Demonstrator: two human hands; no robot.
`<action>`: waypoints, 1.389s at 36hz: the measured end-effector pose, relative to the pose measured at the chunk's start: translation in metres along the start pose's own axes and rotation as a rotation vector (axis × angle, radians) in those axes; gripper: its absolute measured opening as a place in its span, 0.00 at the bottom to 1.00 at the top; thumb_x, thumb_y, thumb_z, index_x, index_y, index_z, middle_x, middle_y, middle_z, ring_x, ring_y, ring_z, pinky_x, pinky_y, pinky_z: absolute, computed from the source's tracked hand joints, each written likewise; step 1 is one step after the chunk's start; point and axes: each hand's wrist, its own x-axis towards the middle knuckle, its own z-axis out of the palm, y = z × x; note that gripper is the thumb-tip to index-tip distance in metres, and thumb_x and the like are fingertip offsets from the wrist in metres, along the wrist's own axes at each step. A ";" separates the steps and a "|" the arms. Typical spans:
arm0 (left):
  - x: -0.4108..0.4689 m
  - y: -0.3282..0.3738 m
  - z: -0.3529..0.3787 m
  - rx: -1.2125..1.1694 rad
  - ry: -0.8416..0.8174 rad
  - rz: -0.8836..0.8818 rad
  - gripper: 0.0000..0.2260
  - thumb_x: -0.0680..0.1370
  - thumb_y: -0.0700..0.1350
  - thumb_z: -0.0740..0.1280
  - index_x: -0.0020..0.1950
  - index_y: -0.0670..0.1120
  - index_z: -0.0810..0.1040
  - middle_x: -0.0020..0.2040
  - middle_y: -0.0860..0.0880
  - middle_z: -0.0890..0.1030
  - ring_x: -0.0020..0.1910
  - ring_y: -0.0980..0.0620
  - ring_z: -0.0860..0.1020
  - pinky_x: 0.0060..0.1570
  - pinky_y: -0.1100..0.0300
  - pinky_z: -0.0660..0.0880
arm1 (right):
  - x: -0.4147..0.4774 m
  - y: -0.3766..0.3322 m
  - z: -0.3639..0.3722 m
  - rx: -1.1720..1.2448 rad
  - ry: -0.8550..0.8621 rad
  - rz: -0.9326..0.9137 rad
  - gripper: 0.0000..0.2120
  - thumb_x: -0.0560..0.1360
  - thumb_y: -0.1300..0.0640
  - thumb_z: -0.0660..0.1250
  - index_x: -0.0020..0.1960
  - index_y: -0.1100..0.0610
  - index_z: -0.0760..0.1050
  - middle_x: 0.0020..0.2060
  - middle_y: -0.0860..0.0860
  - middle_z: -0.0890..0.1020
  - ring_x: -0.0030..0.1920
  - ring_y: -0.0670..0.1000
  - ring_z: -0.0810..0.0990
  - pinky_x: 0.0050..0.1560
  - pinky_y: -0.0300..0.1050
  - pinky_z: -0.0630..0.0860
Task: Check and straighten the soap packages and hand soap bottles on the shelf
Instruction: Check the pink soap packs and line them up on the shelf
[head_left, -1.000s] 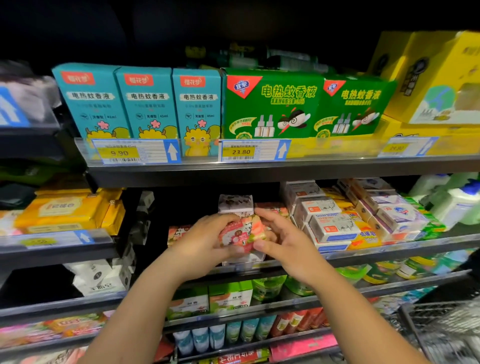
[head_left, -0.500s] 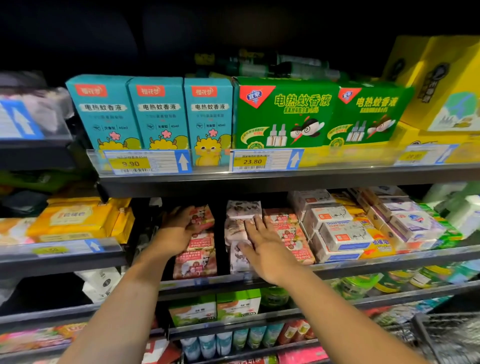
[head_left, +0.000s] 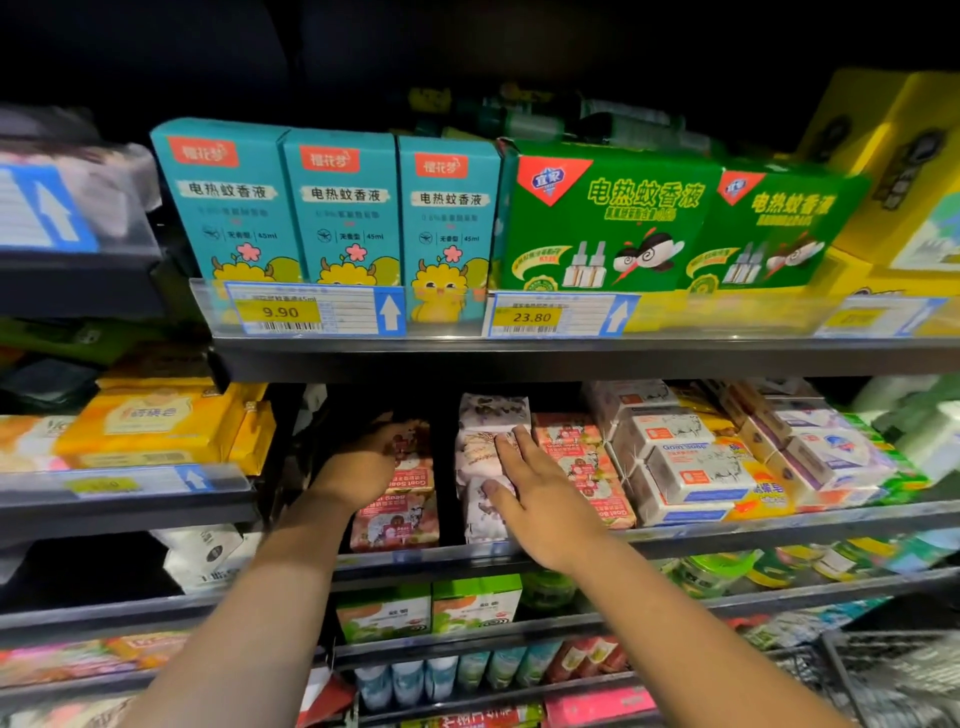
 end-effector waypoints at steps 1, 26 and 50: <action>-0.002 0.001 0.002 0.024 0.004 -0.011 0.23 0.84 0.43 0.56 0.76 0.63 0.64 0.80 0.55 0.55 0.76 0.46 0.63 0.67 0.58 0.68 | 0.000 0.000 0.000 -0.001 0.001 -0.001 0.31 0.82 0.36 0.48 0.81 0.43 0.43 0.80 0.43 0.39 0.81 0.51 0.43 0.79 0.49 0.48; -0.046 0.118 0.034 0.162 0.014 0.197 0.24 0.82 0.58 0.57 0.77 0.54 0.63 0.79 0.53 0.59 0.73 0.45 0.64 0.72 0.52 0.62 | -0.012 0.063 -0.042 0.008 0.246 0.061 0.18 0.78 0.56 0.68 0.68 0.54 0.76 0.65 0.51 0.77 0.65 0.52 0.74 0.65 0.42 0.68; -0.037 0.132 0.056 0.352 0.011 0.225 0.39 0.71 0.67 0.39 0.80 0.55 0.55 0.80 0.51 0.58 0.78 0.49 0.56 0.75 0.53 0.52 | 0.079 0.070 -0.107 -0.541 -0.221 0.023 0.44 0.69 0.42 0.77 0.79 0.48 0.60 0.75 0.54 0.68 0.73 0.59 0.68 0.71 0.53 0.67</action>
